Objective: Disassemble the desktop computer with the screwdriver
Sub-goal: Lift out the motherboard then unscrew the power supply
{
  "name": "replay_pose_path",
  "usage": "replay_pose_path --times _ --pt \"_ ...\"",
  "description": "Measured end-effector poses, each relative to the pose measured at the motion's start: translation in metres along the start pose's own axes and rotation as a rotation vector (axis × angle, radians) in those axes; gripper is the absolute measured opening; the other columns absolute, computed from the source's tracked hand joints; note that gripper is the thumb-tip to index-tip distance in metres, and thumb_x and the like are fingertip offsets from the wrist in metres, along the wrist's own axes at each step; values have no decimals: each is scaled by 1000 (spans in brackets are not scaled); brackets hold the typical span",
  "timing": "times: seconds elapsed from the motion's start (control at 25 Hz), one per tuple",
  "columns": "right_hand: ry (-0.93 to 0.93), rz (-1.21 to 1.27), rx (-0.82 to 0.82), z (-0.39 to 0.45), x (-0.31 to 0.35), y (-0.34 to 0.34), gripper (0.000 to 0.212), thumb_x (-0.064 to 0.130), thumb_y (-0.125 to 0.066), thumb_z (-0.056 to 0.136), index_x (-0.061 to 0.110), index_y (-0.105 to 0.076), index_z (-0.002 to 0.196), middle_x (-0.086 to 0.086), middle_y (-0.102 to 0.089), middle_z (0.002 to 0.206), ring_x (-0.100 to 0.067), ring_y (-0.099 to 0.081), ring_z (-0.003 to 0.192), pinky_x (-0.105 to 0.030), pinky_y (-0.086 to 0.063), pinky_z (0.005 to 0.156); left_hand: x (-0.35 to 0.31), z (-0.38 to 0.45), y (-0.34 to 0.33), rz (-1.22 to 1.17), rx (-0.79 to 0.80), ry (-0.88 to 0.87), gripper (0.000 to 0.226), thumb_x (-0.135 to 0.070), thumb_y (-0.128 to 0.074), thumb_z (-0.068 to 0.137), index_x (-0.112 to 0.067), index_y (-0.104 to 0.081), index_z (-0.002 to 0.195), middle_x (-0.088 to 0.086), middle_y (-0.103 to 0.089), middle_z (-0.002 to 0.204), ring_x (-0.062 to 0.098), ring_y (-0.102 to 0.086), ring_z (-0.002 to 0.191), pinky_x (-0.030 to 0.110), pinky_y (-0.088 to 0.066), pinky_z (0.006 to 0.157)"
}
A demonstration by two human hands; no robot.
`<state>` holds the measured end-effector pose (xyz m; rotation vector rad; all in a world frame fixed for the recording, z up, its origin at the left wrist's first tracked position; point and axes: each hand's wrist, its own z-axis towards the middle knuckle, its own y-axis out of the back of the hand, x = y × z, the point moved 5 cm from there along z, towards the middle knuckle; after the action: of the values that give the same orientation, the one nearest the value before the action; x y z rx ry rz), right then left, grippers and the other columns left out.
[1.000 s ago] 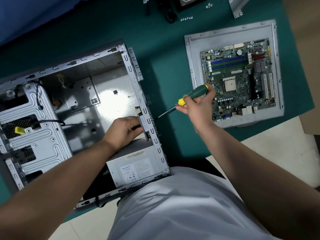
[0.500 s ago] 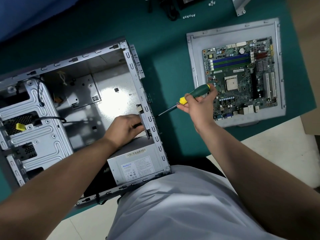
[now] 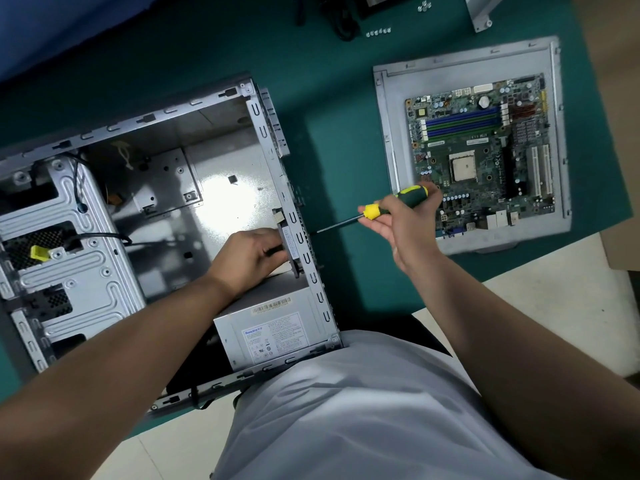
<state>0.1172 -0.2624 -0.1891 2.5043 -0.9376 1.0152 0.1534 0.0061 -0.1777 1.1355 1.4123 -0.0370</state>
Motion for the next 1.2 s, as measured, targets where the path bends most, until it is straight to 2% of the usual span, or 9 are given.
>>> replay_pose_path --times 0.12,0.28,0.4,0.52,0.72,0.84,0.92,1.08,1.2 --pt "-44 -74 -3 0 10 12 21 25 -62 100 18 -46 113 -18 -65 104 -40 -77 84 -45 -64 70 1 0 0 2 -4 -4 18 -22 -67 88 -10 -80 95 3 -74 84 16 -67 70 16 -38 65" --pt "150 -748 -27 12 34 25 49 62 -44 101 17 -58 89 -2 -67 59 -16 -66 54 -24 -49 49 2 0 -1 1 -9 -6 17 -21 -67 88 -10 -79 95 2 -74 83 16 -67 71 18 -40 65" --pt "124 -696 119 22 40 34 27 32 -50 100 19 -63 81 4 -58 59 -15 -54 57 -29 -44 58 2 -1 -1 1 -8 -11 17 -21 -67 88 -11 -79 94 3 -74 83 19 -69 70 20 -42 65" --pt "-14 -558 313 21 42 37 16 9 -48 100 13 -64 100 -11 -67 88 -26 -66 78 -39 -46 72 3 -1 -1 3 -2 -19 22 -25 -65 90 -11 -79 97 3 -75 85 21 -71 72 24 -49 68" --pt "159 -1071 289 17 52 32 37 48 -39 106 18 -57 95 -4 -67 72 -20 -59 58 -34 -48 58 4 -1 -1 6 -11 -28 22 -27 -64 91 -12 -79 98 2 -74 86 23 -71 72 30 -55 68" --pt "-87 -520 285 19 49 27 14 9 -46 103 14 -57 95 -8 -56 82 -19 -56 64 -32 -48 66 4 -1 -1 -9 -16 -40 30 -36 -60 93 -14 -79 99 0 -75 87 17 -70 73 22 -48 67" --pt "-261 -304 265 18 44 25 15 7 -44 100 11 -58 96 -12 -61 84 -22 -65 65 -31 -54 67 5 -1 -1 -17 -7 -31 38 -42 -55 93 -14 -79 100 -1 -75 87 16 -69 74 20 -44 67" --pt "-80 -938 242 21 52 28 52 65 -42 97 16 -60 91 -7 -67 66 -19 -60 52 -29 -50 53 3 -1 -2 -44 -16 -47 38 -42 -54 92 -14 -79 100 -1 -74 87 11 -66 75 18 -44 68" --pt "-105 -654 258 21 51 27 21 36 -57 82 18 -55 92 -6 -58 71 -20 -53 57 -30 -42 56 3 0 -1 -47 -21 -59 39 -42 -55 93 -14 -80 103 0 -75 89 9 -65 77 16 -43 69"
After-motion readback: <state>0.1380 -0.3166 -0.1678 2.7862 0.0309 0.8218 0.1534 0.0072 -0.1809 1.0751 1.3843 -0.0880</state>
